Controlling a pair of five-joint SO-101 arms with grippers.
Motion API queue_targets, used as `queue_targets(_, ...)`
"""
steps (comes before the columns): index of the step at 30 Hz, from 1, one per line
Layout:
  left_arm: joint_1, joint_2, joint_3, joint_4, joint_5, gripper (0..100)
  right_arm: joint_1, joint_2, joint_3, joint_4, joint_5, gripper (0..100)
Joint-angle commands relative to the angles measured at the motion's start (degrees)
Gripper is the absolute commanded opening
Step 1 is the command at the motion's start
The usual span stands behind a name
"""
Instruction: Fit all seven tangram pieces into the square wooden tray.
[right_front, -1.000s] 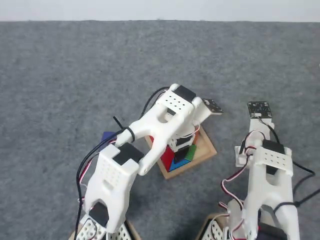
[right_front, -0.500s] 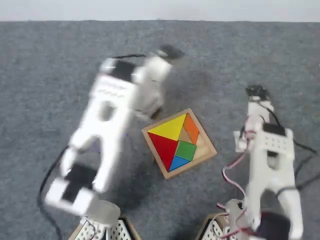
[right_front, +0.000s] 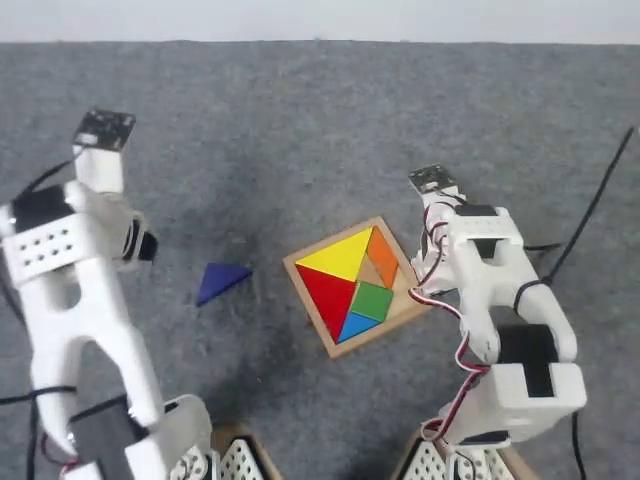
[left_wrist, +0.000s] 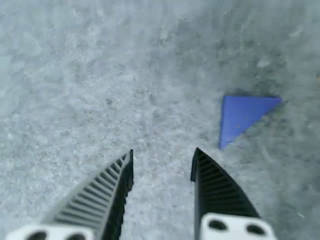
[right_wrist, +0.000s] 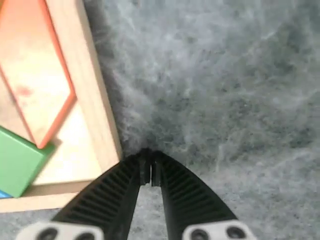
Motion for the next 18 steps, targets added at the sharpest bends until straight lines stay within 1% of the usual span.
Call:
queue_targets(1,-1.2,-2.8,1.8,-3.6,-1.8,18,-3.5,-1.0,1.0,1.5,-0.4,2.7)
queue_targets(6,-1.2,-2.8,2.9,-4.7,-1.8,18,-6.8,-7.5,8.1,1.2,-0.8,2.7)
queue_targets(13,-0.6,-2.7,2.8,-4.8,-1.8,18,-7.3,-20.4,18.5,1.2,-1.0,2.8)
queue_targets(15,0.7,-1.8,2.9,-4.4,-1.9,18,-7.3,-23.8,20.7,1.3,-1.0,2.8)
queue_targets(18,4.7,3.5,2.6,-2.5,-4.8,18,-4.7,-28.4,22.5,1.1,-1.0,3.0)
